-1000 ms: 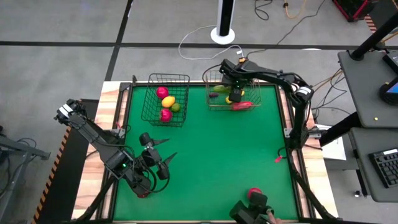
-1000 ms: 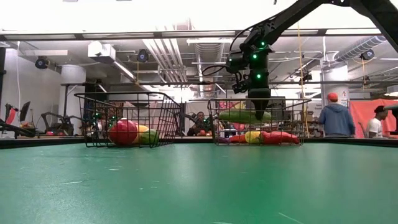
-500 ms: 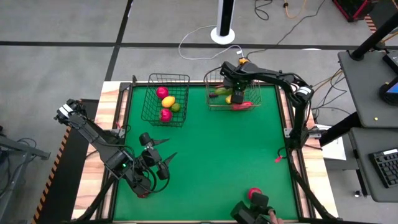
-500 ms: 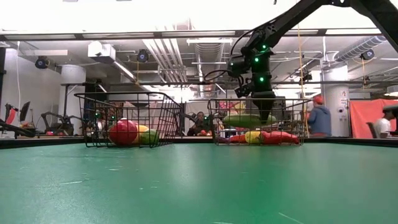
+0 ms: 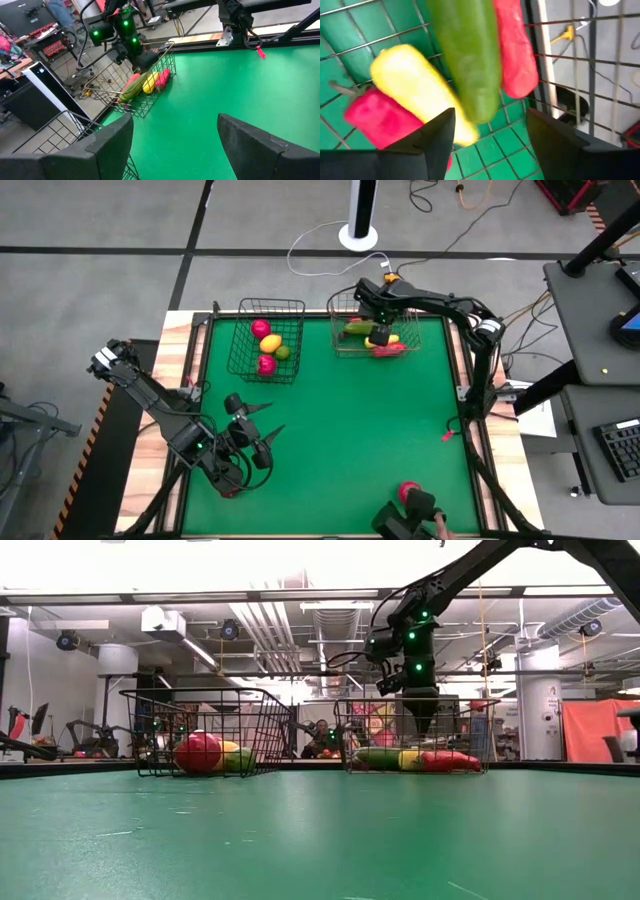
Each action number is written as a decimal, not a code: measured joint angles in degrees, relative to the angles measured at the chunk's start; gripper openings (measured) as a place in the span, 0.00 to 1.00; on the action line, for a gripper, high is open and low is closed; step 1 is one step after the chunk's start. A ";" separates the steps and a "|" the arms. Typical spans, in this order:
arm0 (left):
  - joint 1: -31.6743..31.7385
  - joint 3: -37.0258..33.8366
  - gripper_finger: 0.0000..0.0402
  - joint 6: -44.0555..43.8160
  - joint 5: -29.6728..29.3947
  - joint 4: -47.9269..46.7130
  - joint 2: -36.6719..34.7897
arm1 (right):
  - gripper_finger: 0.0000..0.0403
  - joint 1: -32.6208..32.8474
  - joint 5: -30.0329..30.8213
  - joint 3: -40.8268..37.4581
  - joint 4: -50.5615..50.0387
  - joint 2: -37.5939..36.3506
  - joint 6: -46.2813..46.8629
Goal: Sort produce into baskets
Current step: Put the apple into the black wire basket, then put the tomato into the black wire basket
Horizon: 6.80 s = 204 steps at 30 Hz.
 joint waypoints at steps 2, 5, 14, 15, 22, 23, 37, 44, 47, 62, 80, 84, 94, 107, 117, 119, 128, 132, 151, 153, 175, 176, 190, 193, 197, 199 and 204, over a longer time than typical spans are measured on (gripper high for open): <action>-0.01 0.00 0.67 -0.10 0.22 0.00 0.00 | 0.60 0.00 0.61 0.00 -0.07 -0.53 0.74; 0.00 0.08 0.67 -0.75 3.19 0.17 0.00 | 0.62 0.00 0.61 0.00 -0.30 -2.37 2.74; 0.01 7.57 0.67 -2.99 23.71 -7.47 -0.04 | 0.58 1.25 -11.84 -0.04 0.31 -13.38 13.59; -0.01 8.53 0.67 -4.39 27.29 -9.17 -0.04 | 0.58 1.67 -14.59 -0.27 0.59 -14.75 15.24; -0.75 11.54 0.67 -26.71 52.65 -21.16 -0.07 | 0.56 9.23 -19.59 -3.03 5.47 -22.65 19.19; -1.03 11.49 0.67 -29.92 55.23 -22.26 -0.07 | 0.56 10.51 -19.59 -3.68 6.69 -23.61 19.25; -5.91 5.60 0.84 -47.41 65.65 -23.52 5.15 | 0.56 22.41 -19.59 -9.04 13.36 -27.86 21.20; -11.20 7.16 0.97 -39.91 71.26 -23.34 14.35 | 0.56 23.30 -19.55 -9.84 13.42 -27.82 21.47; -11.96 7.58 0.97 -40.45 71.32 -24.24 16.74 | 0.56 23.30 -19.52 -9.84 13.76 -27.82 21.51; -12.03 5.16 0.94 -37.19 65.96 -24.85 17.94 | 0.56 23.41 -19.48 -9.86 13.97 -27.77 22.54; -12.03 -0.59 0.84 -37.66 65.46 -17.75 18.30 | 0.56 23.43 -19.48 -10.01 13.97 -27.75 22.17; -12.03 -0.61 0.77 -37.66 65.46 -17.71 18.12 | 0.56 23.43 -19.50 -10.53 13.97 -27.75 22.17; -9.57 8.68 0.76 -33.61 55.67 -31.64 16.61 | 0.56 23.43 -19.52 -13.14 14.64 -27.73 22.14; 5.76 26.56 0.76 -9.21 12.42 -51.97 10.31 | 0.56 26.36 -20.00 -13.90 16.75 -27.84 21.08; 31.15 20.97 0.76 22.32 20.37 -41.05 -0.86 | 0.56 27.87 -20.00 -13.90 16.79 -27.84 21.37; 36.71 19.04 0.77 30.82 26.29 -35.35 -2.31 | 0.56 27.85 -19.99 -13.90 16.79 -27.84 21.54; 64.43 13.59 0.77 52.76 62.08 -23.75 -0.46 | 0.56 27.85 -19.98 -13.90 16.92 -27.84 23.60; 73.26 13.11 0.77 53.51 67.64 -23.87 4.44 | 0.56 27.85 -19.98 -13.90 16.90 -27.84 24.14; 76.78 14.32 0.78 56.24 70.40 -21.14 17.02 | 0.56 27.85 -19.98 -13.90 16.72 -27.84 24.74; 76.76 14.25 0.79 56.17 70.44 -21.14 17.09 | 0.56 27.85 -19.98 -13.88 16.72 -27.84 24.73; 76.67 14.19 0.90 55.43 74.39 -19.84 16.15 | 0.56 27.85 -19.98 -13.88 16.72 -27.84 24.73; 76.69 14.19 0.90 55.18 75.49 -19.86 15.75 | 0.56 27.85 -19.98 -13.88 16.72 -27.84 24.73; 68.62 5.38 0.87 42.41 84.40 -11.36 -2.19 | 0.56 34.98 -20.46 -13.79 12.08 -30.94 31.72; 62.93 0.73 0.87 35.46 82.23 -6.15 -7.56 | 0.56 38.52 -20.49 -13.77 9.27 -31.81 37.95; 54.31 -6.28 0.86 26.80 76.56 5.92 -12.74 | 0.56 43.34 -21.98 -13.77 5.84 -31.86 52.37; 50.13 -9.78 0.86 23.29 73.49 12.46 -14.07 | 0.56 45.39 -25.28 -13.77 3.86 -31.36 58.70; 40.72 -13.39 0.86 16.66 61.58 19.89 -15.08 | 0.56 51.02 -28.72 -13.77 -2.28 -29.13 70.85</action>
